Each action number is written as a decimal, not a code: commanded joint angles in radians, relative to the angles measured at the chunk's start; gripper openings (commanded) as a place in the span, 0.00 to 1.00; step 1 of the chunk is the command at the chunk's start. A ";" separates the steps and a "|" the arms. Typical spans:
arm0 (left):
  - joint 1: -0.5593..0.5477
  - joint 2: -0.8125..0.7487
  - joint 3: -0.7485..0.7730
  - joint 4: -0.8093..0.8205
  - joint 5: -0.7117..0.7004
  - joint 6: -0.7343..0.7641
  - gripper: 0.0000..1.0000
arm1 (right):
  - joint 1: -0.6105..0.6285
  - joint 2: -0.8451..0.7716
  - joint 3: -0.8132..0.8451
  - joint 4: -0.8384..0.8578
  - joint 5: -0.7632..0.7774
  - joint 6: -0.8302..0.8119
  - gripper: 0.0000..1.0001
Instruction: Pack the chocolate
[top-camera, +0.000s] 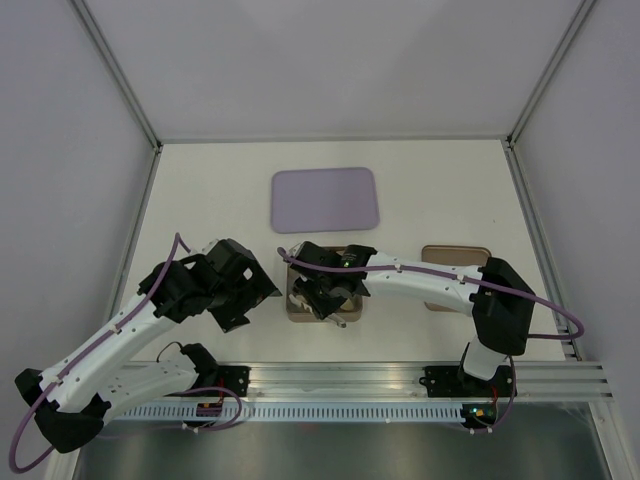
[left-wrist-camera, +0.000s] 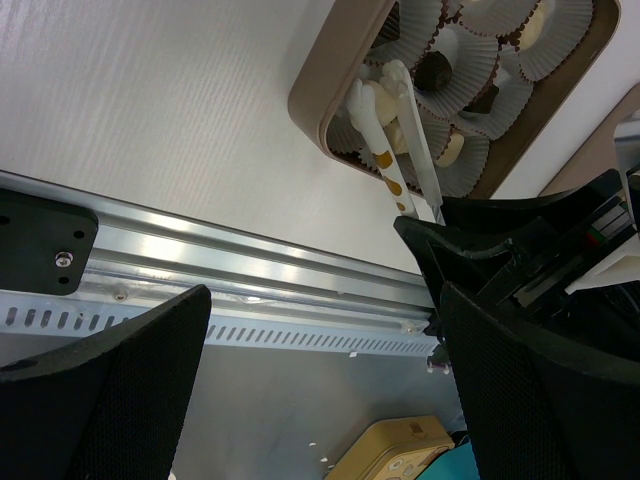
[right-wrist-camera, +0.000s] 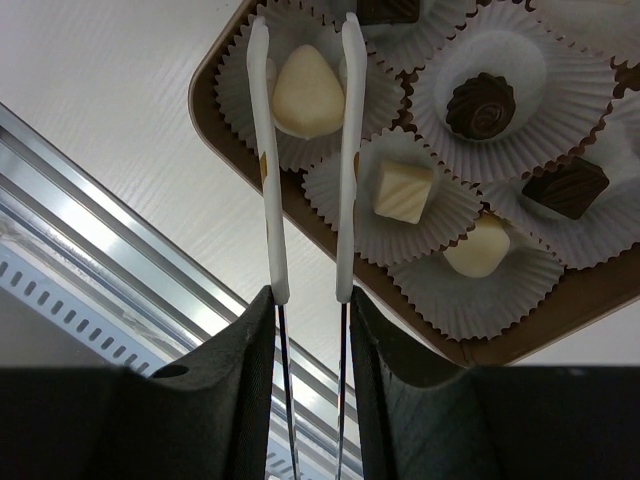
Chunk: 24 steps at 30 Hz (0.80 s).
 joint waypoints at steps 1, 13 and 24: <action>0.006 -0.004 -0.002 0.001 0.003 -0.014 0.99 | 0.003 0.005 0.049 0.018 0.030 0.024 0.26; 0.006 -0.012 -0.006 0.003 0.005 -0.017 1.00 | 0.002 -0.006 0.044 0.002 0.045 0.025 0.43; 0.004 -0.014 -0.014 0.001 0.006 -0.016 1.00 | 0.003 -0.080 0.085 -0.027 0.114 0.063 0.40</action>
